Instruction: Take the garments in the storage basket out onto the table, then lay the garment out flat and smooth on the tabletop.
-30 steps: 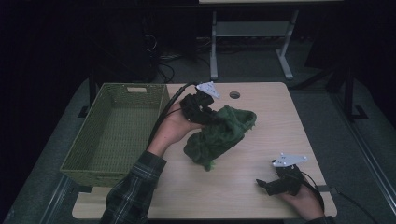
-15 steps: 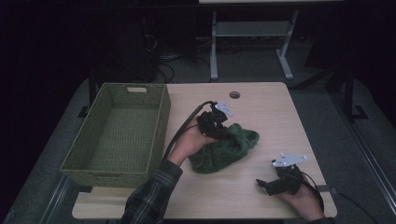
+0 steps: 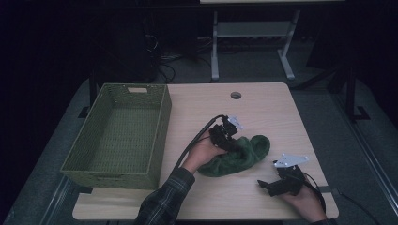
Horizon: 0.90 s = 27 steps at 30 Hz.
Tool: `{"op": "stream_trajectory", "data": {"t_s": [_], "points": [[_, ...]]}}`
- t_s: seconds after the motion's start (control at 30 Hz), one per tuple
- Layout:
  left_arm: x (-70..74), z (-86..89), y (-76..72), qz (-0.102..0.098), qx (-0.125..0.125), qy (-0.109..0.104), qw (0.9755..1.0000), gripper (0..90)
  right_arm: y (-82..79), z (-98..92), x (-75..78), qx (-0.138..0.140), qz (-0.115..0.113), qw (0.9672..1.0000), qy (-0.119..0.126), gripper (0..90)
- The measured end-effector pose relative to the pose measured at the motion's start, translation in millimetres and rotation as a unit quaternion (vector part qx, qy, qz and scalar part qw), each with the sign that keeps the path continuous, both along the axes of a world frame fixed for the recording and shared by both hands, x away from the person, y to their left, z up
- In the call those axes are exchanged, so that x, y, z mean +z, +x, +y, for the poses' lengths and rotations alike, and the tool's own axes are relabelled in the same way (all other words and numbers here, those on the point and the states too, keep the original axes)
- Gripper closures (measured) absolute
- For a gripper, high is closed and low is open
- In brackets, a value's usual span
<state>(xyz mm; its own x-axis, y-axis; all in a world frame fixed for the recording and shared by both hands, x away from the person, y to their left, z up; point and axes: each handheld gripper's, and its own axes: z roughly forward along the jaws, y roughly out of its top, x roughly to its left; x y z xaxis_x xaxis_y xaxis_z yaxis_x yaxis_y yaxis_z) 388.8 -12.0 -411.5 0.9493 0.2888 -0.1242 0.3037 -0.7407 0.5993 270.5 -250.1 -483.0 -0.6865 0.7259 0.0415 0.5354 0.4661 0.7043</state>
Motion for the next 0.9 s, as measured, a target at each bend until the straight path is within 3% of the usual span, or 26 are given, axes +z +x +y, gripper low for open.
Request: {"op": "stream_trajectory", "data": {"t_s": [0.13, 0.27, 0.43, 0.63, 0.77, 0.9], "points": [[3.0, 1.9, -0.4, 0.009, 0.001, -0.004, 1.0, 44.5, 0.0, 0.0, 0.0, 0.0, 0.0, 1.0, 0.0, 1.4], [16.8, 10.0, -4.8, -0.005, 0.011, -0.013, 0.9998, 29.6, -0.1, 0.1, 0.0, -0.001, 0.001, 1.0, 0.0, 1.4], [31.7, 29.3, -11.2, -0.019, 0.025, -0.026, 0.9992, 28.7, 0.1, -0.2, 0.1, 0.001, 0.001, 1.0, -0.001, 1.5], [30.9, 55.9, -21.0, -0.021, 0.046, -0.038, 0.998, 31.4, 0.2, -0.3, 0.0, 0.0, 0.0, 1.0, -0.002, 1.6], [28.4, 68.7, -26.0, -0.026, 0.054, -0.038, 0.9975, 32.5, -1.0, -1.3, 4.8, -0.007, 0.006, 0.9999, -0.005, 12.1], [26.8, 85.9, -30.8, -0.027, 0.071, -0.048, 0.9959, 35.2, -4.6, -2.5, 12.7, -0.011, 0.007, 0.9998, 0.013, 17.3]]}}
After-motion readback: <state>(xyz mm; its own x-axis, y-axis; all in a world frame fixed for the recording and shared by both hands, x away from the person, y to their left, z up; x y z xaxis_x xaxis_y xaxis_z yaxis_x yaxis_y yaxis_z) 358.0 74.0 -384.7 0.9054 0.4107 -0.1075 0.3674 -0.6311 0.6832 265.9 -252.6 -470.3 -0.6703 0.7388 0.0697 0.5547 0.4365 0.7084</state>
